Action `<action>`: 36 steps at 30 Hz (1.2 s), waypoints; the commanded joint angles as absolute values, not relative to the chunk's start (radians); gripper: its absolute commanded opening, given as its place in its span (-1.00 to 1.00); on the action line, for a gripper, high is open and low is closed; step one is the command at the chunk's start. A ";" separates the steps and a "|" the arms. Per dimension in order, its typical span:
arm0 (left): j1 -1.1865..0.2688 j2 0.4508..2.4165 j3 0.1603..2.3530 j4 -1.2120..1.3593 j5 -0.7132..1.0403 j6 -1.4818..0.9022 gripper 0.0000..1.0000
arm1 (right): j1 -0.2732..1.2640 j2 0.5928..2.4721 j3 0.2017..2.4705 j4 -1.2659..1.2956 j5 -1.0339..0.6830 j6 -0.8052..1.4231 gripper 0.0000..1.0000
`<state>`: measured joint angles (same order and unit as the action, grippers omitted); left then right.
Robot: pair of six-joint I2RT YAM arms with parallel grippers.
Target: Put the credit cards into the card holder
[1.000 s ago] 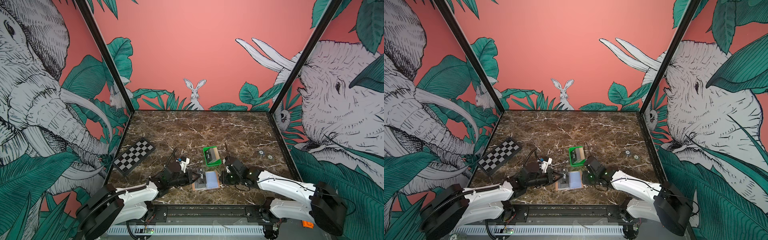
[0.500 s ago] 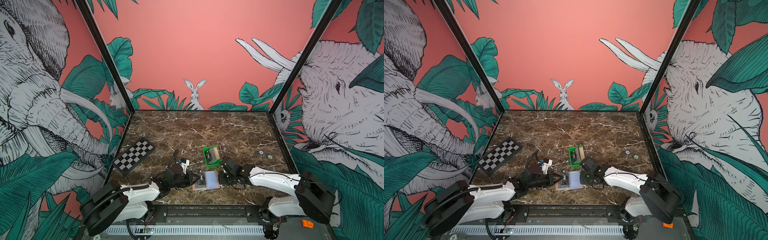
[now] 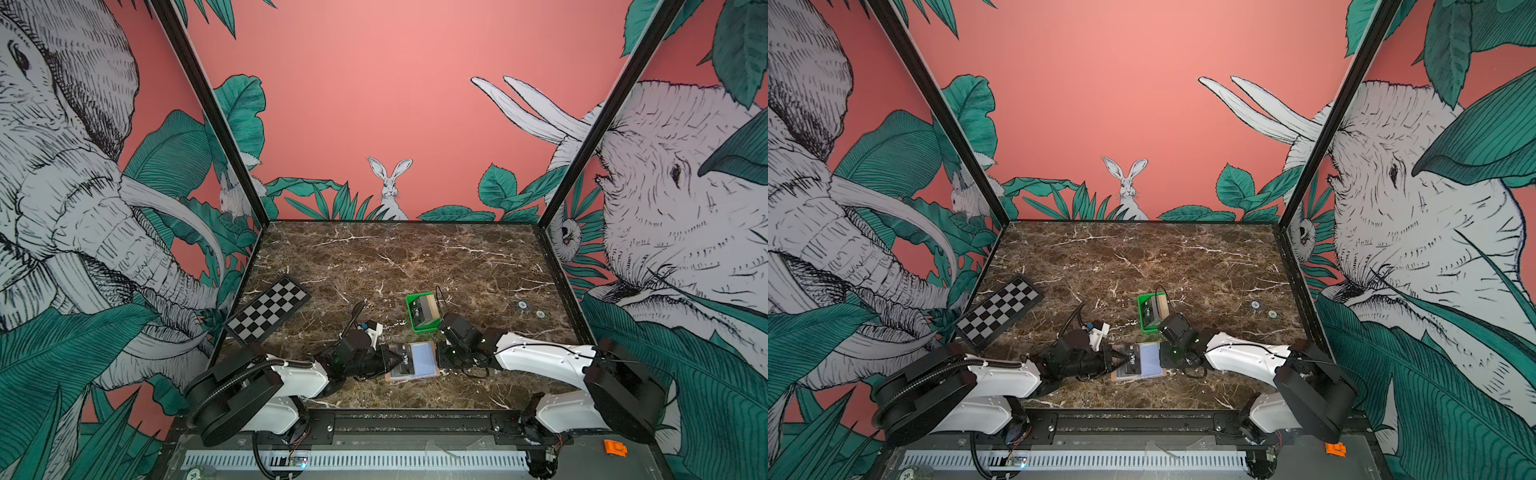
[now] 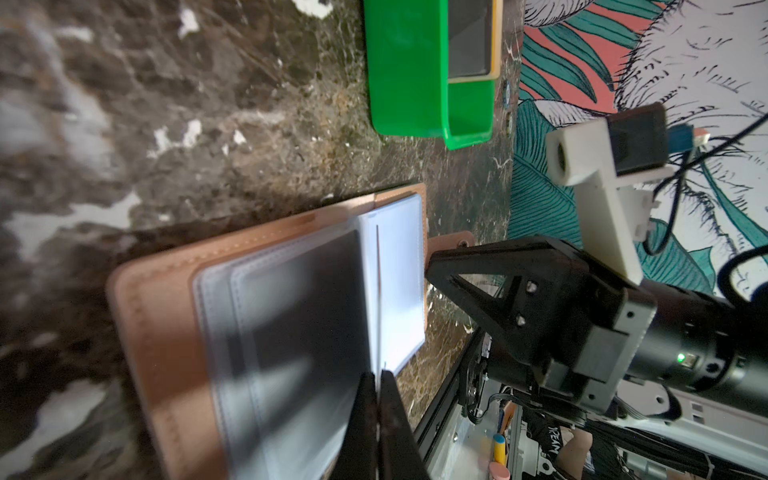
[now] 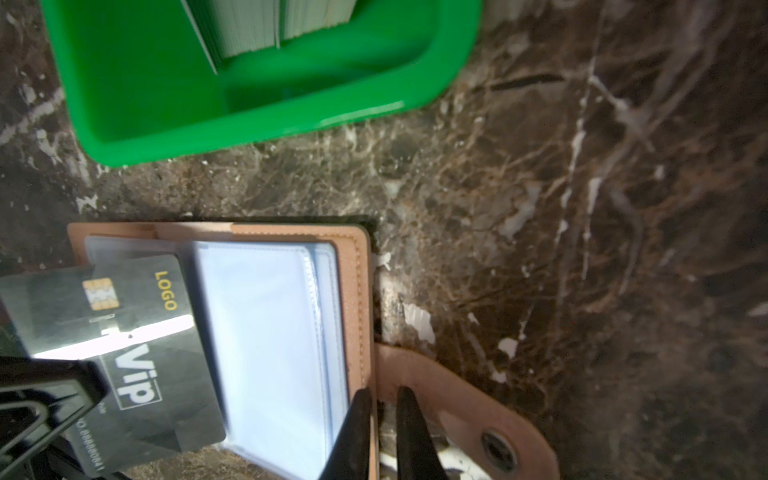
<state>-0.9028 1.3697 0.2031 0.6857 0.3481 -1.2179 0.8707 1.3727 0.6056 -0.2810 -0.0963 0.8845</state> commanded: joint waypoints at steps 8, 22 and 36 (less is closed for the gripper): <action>-0.911 1.408 0.197 0.745 0.341 -1.232 -0.99 | 0.876 1.387 0.586 -0.253 -0.081 0.885 -0.72; -0.911 1.304 0.204 0.569 0.306 -1.193 -0.99 | 0.876 1.394 0.581 -0.247 -0.083 0.890 -0.73; -0.913 1.406 0.203 0.729 0.340 -1.238 -0.99 | 0.876 1.406 0.581 -0.236 -0.084 0.892 -0.74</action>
<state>-0.9077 1.3758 0.2008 0.6621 0.3317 -1.2171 0.8707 1.3846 0.5972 -0.2420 -0.0940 0.8864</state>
